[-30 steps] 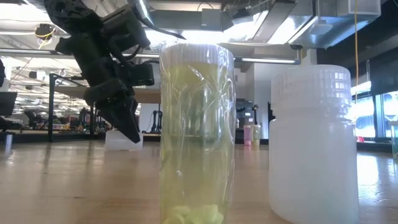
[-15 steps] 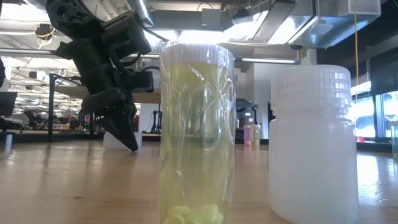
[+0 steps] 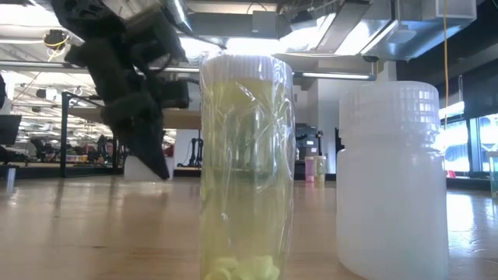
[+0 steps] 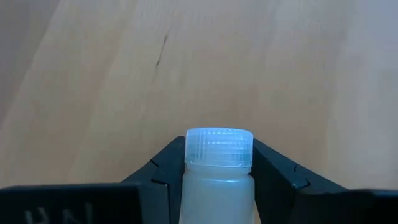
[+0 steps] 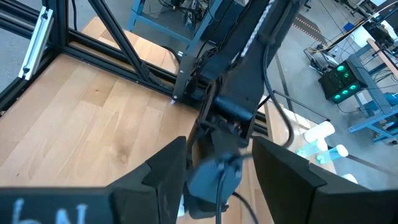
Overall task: Pick and place medicine bottles onto shelf by color
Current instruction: Put the top white pill bottle aligned with the other white pill bottle on the shelf
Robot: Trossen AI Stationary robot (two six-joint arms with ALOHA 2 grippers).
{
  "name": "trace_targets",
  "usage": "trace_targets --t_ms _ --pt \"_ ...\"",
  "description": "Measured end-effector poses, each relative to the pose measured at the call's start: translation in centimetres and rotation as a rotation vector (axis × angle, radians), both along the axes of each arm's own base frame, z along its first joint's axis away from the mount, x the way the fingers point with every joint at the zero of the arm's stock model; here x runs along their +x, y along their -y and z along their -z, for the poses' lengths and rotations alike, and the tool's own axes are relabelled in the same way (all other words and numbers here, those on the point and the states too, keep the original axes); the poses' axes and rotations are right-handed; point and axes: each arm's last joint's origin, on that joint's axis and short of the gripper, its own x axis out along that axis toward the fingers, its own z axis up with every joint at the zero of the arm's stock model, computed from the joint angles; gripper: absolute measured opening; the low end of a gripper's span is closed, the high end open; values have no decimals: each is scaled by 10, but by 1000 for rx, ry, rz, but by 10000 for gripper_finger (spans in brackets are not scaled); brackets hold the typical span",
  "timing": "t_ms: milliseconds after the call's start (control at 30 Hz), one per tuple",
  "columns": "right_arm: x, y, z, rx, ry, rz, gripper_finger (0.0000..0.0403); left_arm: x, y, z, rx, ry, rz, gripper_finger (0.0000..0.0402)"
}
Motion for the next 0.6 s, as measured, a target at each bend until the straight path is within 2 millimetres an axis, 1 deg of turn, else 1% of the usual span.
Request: trace_targets --t_ms 133,233,467,533,600 --pt "0 0 0 2 5 0 186 -4 8 -19 5 90 -7 129" --pt "0 0 -1 2 6 0 186 -10 15 -38 0 177 -20 129" --pt "0 0 -1 4 10 0 186 -33 36 -82 44 410 -84 128" --pt "0 0 -1 4 10 0 186 -39 43 -87 37 495 -126 128" --pt "0 0 -1 4 10 0 186 -45 48 -84 36 544 -163 128"
